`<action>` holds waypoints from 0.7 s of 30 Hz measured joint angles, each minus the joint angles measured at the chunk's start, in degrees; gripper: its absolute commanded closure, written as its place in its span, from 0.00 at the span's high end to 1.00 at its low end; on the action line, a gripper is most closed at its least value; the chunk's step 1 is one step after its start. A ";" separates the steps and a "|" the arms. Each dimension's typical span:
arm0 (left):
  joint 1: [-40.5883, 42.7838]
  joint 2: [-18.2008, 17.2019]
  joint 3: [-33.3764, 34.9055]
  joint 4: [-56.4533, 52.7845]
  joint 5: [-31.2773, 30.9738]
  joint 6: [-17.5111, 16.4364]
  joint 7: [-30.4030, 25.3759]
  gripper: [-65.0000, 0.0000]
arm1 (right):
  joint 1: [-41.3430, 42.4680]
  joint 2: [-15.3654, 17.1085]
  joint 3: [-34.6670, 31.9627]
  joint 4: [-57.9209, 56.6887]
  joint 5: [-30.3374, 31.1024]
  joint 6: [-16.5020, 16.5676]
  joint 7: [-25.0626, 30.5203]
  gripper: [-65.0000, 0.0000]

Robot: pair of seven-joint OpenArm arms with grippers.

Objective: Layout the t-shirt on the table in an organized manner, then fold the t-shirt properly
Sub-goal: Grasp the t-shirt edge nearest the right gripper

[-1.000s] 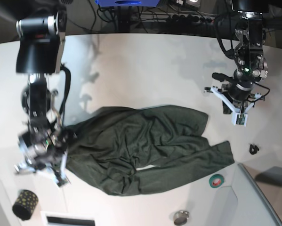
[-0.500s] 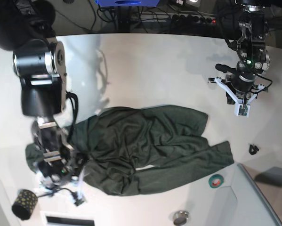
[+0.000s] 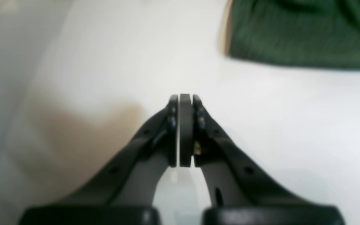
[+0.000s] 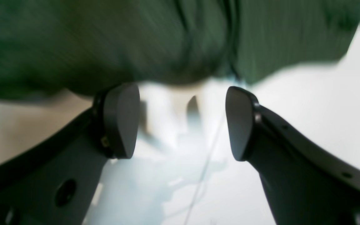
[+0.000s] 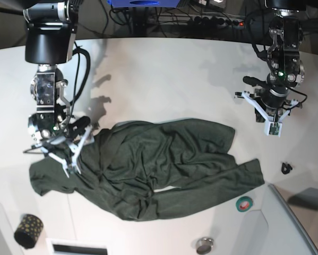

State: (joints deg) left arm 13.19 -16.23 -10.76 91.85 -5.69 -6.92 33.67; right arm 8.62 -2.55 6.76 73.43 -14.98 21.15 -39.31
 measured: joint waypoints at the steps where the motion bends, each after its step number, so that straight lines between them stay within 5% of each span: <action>1: 0.00 0.00 0.00 0.00 0.00 0.00 0.02 0.00 | -0.13 0.00 0.00 -0.96 -0.09 -0.04 -0.66 0.62; 9: 0.50 0.00 -0.02 -0.37 0.02 0.00 0.42 0.00 | 3.43 -1.53 -0.42 -8.70 0.83 0.26 3.19 0.46; 19: 1.18 -0.20 -0.02 -0.35 0.02 0.00 0.33 0.00 | 3.21 -3.19 -0.50 -9.81 0.87 -0.15 2.89 0.47; 21: 1.49 -0.15 -0.02 -0.33 0.02 0.00 0.46 0.00 | 3.56 -3.19 -0.50 -10.27 0.94 -0.13 2.84 0.35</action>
State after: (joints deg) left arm 14.68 -16.38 -10.79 91.53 -5.67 -6.92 34.13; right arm 12.19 -5.74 6.26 63.16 -14.04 21.02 -36.47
